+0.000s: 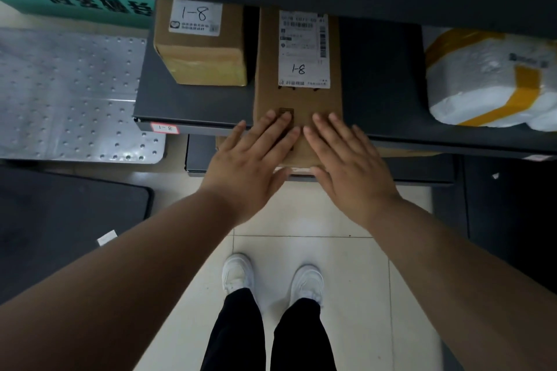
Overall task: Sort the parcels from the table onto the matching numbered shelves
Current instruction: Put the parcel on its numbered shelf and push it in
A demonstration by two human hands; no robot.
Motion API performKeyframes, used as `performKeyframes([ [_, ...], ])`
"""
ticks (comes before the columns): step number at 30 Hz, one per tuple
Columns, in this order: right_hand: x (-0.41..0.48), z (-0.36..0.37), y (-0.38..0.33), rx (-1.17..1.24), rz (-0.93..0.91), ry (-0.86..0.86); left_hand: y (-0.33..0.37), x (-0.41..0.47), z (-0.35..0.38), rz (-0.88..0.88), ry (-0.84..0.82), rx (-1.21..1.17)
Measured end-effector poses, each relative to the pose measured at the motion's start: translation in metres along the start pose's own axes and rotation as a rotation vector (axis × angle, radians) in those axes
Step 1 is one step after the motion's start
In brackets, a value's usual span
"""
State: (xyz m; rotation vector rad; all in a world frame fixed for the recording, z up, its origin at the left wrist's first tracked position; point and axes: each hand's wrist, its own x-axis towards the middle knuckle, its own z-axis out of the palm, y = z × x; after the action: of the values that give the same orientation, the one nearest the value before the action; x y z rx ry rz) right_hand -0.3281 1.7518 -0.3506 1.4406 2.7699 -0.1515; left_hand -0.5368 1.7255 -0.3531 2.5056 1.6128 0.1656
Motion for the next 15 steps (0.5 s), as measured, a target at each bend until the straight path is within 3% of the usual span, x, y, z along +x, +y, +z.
performKeyframes([
  [15,0.091,-0.012,0.033,-0.065,0.198,-0.100,-0.036,0.094,-0.005,-0.144,-0.069,0.091],
])
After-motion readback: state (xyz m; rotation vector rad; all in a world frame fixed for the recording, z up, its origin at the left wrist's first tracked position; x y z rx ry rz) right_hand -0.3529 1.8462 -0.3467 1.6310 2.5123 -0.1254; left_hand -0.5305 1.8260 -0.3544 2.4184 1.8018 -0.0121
